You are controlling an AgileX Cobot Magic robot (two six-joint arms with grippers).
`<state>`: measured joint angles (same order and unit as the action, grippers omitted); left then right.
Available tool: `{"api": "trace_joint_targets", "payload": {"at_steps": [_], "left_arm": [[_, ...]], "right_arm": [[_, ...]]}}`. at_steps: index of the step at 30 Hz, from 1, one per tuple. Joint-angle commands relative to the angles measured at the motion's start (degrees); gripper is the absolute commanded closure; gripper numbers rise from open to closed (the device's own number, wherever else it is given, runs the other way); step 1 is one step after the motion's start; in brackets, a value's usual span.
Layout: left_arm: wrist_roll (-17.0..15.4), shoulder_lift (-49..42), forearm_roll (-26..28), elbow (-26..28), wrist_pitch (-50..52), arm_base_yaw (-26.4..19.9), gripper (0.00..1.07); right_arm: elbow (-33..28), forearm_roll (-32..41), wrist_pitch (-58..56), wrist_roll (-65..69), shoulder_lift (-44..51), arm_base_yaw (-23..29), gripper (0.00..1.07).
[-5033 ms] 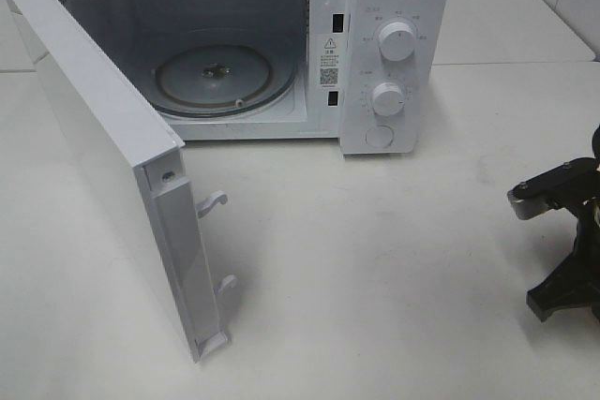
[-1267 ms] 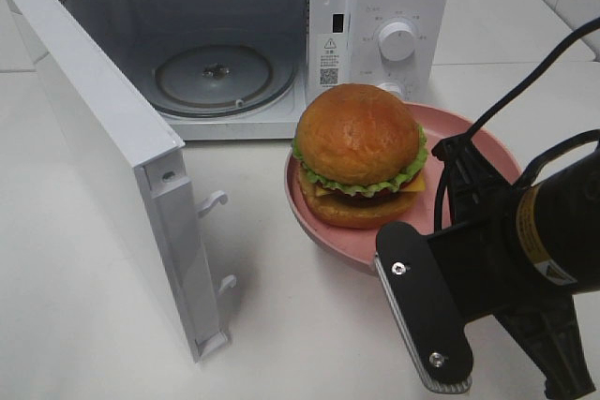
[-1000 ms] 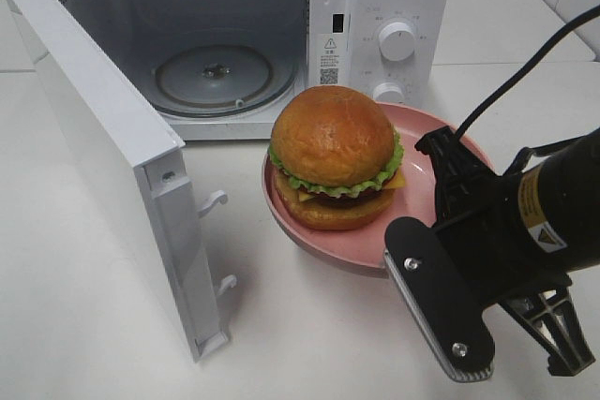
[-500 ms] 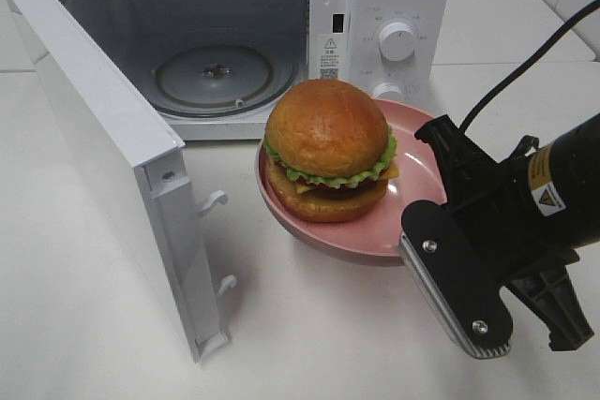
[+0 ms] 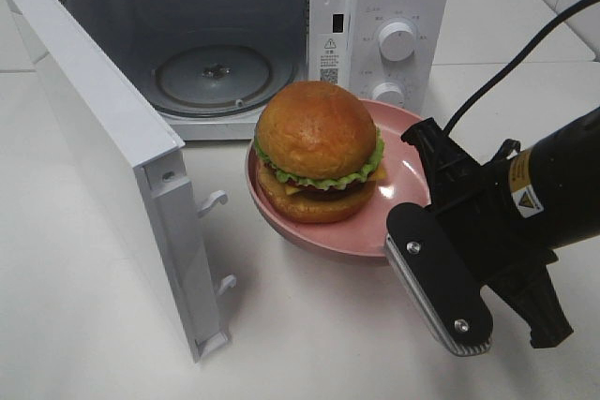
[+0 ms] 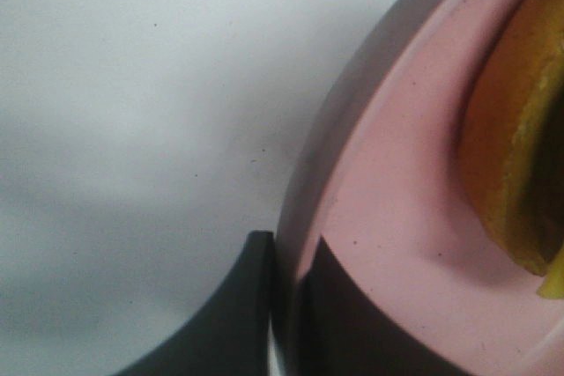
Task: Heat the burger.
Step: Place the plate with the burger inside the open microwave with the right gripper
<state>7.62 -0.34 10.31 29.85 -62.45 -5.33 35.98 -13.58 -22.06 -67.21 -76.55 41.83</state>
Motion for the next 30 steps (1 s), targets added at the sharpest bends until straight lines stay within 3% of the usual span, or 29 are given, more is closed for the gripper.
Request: {"api": "trace_joint_targets", "payload": {"at_steps": [1, 30], "left_arm": [[-0.3, -1.0, 0.1, -0.1, 0.9, 0.0, 0.09], [-0.3, -1.0, 0.1, -0.1, 0.9, 0.0, 0.09]], "right_arm": [[3.4, -0.2, 3.3, -0.2, -2.0, -0.5, 1.07], [17.0, 1.3, 5.4, 0.0, -15.7, -0.3, 1.07]]}}
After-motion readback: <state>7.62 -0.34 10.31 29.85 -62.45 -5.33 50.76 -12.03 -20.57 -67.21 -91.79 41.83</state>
